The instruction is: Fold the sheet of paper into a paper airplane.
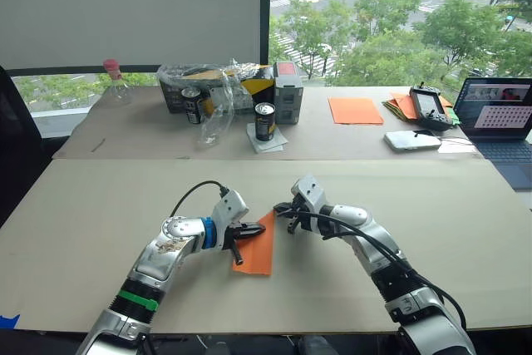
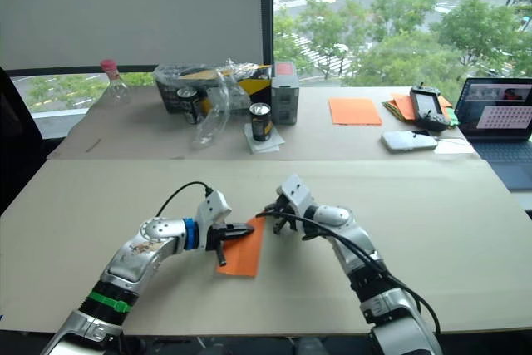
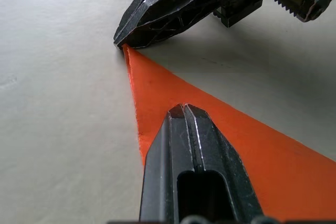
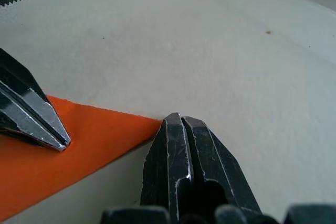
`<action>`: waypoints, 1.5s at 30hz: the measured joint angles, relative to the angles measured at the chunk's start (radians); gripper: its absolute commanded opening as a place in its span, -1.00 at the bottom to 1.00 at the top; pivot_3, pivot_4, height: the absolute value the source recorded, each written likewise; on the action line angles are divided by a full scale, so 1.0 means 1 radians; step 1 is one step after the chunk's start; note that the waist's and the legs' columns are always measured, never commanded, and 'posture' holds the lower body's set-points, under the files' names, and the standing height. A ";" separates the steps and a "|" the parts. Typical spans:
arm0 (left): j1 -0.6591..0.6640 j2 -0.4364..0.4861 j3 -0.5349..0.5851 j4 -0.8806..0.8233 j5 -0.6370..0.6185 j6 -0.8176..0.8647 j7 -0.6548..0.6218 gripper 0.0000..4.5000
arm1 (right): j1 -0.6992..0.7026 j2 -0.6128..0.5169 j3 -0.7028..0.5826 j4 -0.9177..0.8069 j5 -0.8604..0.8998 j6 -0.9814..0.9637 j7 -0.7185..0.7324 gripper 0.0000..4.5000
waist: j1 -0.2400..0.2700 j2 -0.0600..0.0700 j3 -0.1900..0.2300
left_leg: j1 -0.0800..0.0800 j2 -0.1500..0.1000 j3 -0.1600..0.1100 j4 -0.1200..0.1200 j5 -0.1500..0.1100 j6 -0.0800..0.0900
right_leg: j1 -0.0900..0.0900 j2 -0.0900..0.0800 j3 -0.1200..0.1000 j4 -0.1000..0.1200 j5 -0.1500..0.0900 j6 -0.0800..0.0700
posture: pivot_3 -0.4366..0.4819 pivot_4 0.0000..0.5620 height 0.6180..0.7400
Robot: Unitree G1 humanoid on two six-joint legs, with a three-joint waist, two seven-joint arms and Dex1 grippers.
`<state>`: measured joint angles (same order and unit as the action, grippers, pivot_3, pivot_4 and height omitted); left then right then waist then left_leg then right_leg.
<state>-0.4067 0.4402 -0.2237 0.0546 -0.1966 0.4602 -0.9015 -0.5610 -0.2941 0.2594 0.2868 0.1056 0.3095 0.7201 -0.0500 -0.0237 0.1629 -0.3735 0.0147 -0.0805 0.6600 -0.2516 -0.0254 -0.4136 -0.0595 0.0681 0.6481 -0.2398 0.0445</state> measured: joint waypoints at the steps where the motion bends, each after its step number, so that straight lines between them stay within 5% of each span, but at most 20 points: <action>1: 0.000 0.000 0.004 0.000 -0.001 0.002 0.005 -1.00 | 0.004 -0.001 0.002 0.000 -0.010 -0.020 -0.001 -1.00 | 0.000 0.000 0.000 | 0.000 0.000 0.000 0.000 0.000 0.000 | 0.000 0.000 0.000 0.000 0.000 0.000 | -0.05 -0.47 0.67; 13: 0.008 0.004 0.028 -0.012 -0.009 0.021 0.020 -1.00 | 0.034 -0.015 0.007 -0.150 -0.022 -0.142 0.051 -1.00 | 0.003 0.000 0.000 | -0.006 0.000 0.000 0.000 0.000 -0.001 | -0.007 0.000 0.000 0.001 0.000 -0.001 | -0.05 -0.47 0.67; 34: 0.031 0.009 0.029 -0.039 -0.007 0.022 0.048 -1.00 | -0.043 0.008 0.030 0.165 -0.086 -0.280 0.071 -1.00 | 0.004 0.000 0.000 | -0.004 0.000 0.000 0.000 0.001 -0.001 | -0.005 0.000 0.000 0.002 0.001 -0.001 | -0.05 -0.47 0.67; 45: 0.026 0.009 0.025 -0.024 -0.001 -0.004 0.032 -1.00 | 0.072 -0.019 0.050 -0.007 -0.093 -0.277 0.119 -1.00 | 0.005 0.000 0.000 | -0.004 0.000 0.000 0.000 0.001 -0.001 | -0.005 0.000 0.000 0.002 0.001 -0.001 | -0.05 -0.47 0.67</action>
<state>-0.3807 0.4493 -0.1983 0.0303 -0.1980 0.4566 -0.8690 -0.4887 -0.3126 0.3093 0.2800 0.0126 0.0322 0.8387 -0.0445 -0.0235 0.1628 -0.3778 0.0144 -0.0803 0.6603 -0.2511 -0.0262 -0.4188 -0.0597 0.0683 0.6499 -0.2391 0.0435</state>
